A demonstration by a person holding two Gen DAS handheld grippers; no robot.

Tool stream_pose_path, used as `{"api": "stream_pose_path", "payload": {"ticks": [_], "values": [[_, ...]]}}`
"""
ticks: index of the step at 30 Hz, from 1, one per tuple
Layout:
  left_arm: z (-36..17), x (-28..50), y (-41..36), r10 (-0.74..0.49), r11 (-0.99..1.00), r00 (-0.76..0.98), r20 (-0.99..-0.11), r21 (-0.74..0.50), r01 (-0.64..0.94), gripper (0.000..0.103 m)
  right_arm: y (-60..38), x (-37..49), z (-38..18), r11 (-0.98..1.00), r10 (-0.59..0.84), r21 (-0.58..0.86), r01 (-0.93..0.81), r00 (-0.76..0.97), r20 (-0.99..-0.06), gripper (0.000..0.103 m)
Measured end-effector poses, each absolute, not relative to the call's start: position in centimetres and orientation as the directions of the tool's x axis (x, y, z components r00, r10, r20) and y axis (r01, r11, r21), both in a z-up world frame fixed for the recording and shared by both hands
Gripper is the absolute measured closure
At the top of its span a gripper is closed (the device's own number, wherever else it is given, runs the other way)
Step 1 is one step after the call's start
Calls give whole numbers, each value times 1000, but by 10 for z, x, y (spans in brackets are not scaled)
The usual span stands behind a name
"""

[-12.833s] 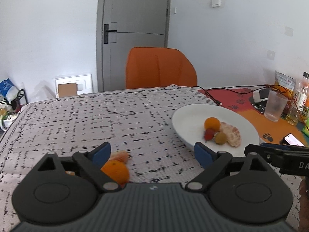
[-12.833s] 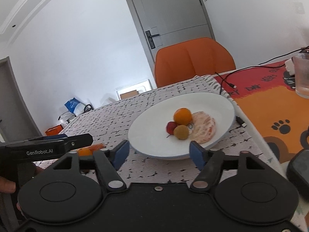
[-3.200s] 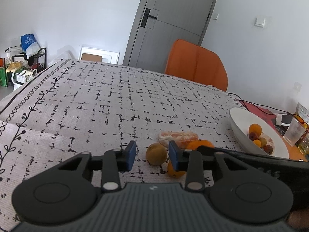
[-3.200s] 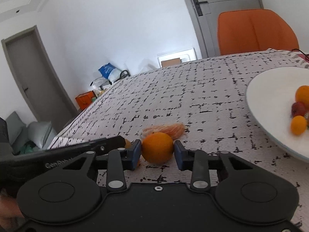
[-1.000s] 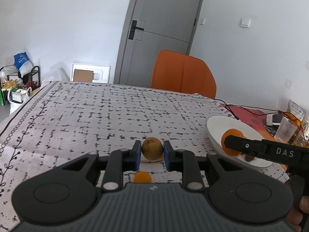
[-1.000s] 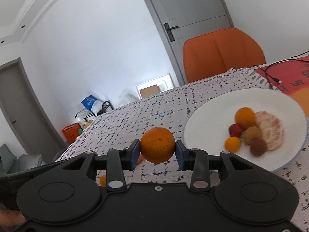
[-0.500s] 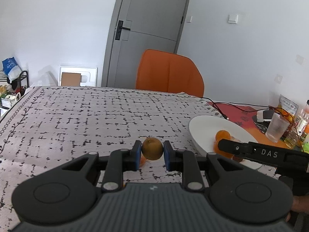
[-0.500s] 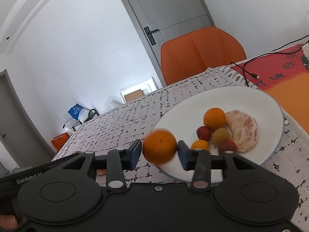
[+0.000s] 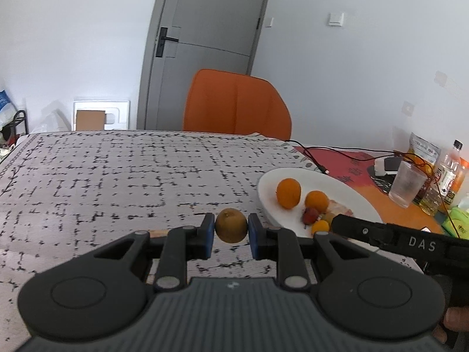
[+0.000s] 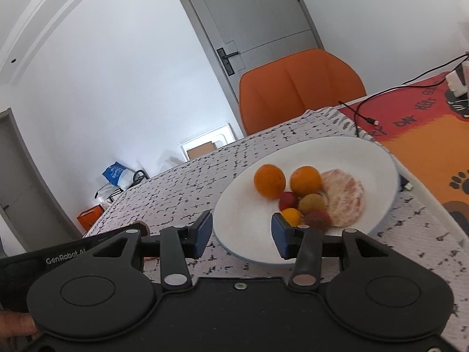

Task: Organize fruits
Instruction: 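Lower the brown round fruit into the white bowl and open the left tool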

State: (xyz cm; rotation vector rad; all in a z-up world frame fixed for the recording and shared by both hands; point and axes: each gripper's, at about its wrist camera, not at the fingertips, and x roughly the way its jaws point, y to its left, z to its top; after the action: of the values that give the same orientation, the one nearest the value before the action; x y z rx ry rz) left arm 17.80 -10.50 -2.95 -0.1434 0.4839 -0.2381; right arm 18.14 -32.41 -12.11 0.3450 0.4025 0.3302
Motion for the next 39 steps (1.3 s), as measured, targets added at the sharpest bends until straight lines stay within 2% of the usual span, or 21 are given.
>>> {"api": "stream_pose_path", "payload": {"ticks": [15, 32, 39], "values": [[-28, 193, -151, -319, 948, 837, -445, -167, 273, 80, -365, 171, -124, 897, 319, 404, -179, 895, -312, 47], [-25, 208, -188, -361, 932, 820, -445, -150, 329, 80, -380, 170, -126, 891, 317, 419, -175, 900, -298, 46], [-25, 205, -175, -331, 944, 824, -459, -154, 294, 72, -377, 168, -125, 891, 321, 416, -181, 900, -296, 44]]}}
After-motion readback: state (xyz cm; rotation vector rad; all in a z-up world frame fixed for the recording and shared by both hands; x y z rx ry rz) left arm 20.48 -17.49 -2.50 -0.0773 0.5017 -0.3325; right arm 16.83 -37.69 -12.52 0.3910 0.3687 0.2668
